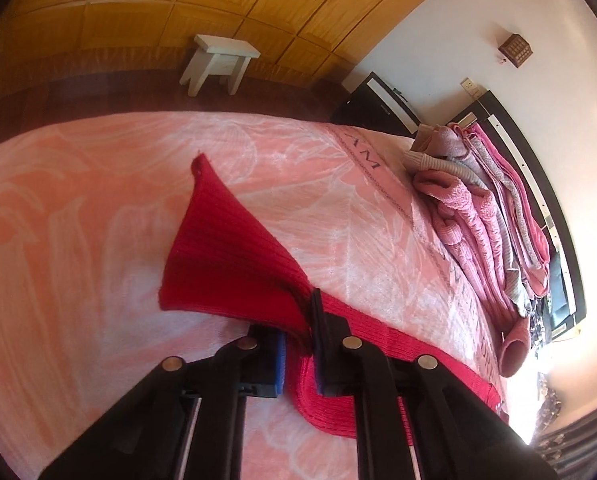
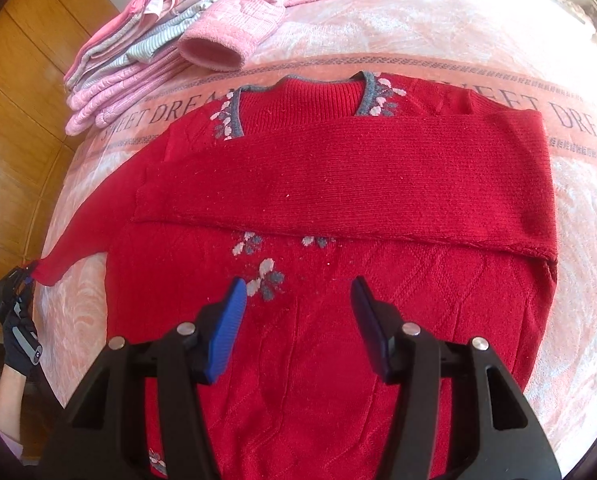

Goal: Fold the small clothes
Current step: 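Fold the held sleeve across the sweater body with the left tool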

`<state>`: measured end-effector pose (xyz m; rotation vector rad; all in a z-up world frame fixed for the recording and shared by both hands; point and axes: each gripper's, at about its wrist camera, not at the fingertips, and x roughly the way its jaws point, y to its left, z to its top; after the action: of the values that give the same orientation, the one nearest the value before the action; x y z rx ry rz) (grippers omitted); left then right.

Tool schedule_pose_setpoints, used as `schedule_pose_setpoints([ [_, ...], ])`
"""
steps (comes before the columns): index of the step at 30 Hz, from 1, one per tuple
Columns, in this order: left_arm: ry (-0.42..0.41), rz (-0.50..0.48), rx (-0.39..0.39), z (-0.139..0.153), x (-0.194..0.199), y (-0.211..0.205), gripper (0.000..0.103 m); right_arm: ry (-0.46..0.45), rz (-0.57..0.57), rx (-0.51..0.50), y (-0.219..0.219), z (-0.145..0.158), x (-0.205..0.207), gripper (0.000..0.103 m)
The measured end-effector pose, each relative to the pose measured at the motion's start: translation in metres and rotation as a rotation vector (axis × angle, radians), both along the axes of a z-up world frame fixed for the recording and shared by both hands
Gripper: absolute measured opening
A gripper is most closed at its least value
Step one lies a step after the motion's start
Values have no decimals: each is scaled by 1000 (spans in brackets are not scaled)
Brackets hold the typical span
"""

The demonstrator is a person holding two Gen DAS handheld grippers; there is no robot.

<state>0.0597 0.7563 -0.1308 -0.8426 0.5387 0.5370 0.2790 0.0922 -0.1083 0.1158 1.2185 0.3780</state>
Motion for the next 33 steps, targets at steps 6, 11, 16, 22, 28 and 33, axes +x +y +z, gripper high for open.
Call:
schedule_pose_setpoints([
  [6,-8,-110,114,27,40,-56,10,12,-45,-6,-21,-7,4,54],
  [11,-25,-253,168,41,85,-127,10,17,-66,-11,-34,-13,6,54],
  [16,-57,-375,177,51,123,-199,10,18,-78,-7,-45,-16,7,55],
  [22,-74,-490,183,54,156,-282,10,8,-92,3,-62,-17,9,55],
  [28,-71,-598,202,50,178,-354,10,3,-96,-4,-85,-21,10,55],
  [33,-47,-638,185,36,191,-396,9,28,-121,13,-105,-31,8,56],
])
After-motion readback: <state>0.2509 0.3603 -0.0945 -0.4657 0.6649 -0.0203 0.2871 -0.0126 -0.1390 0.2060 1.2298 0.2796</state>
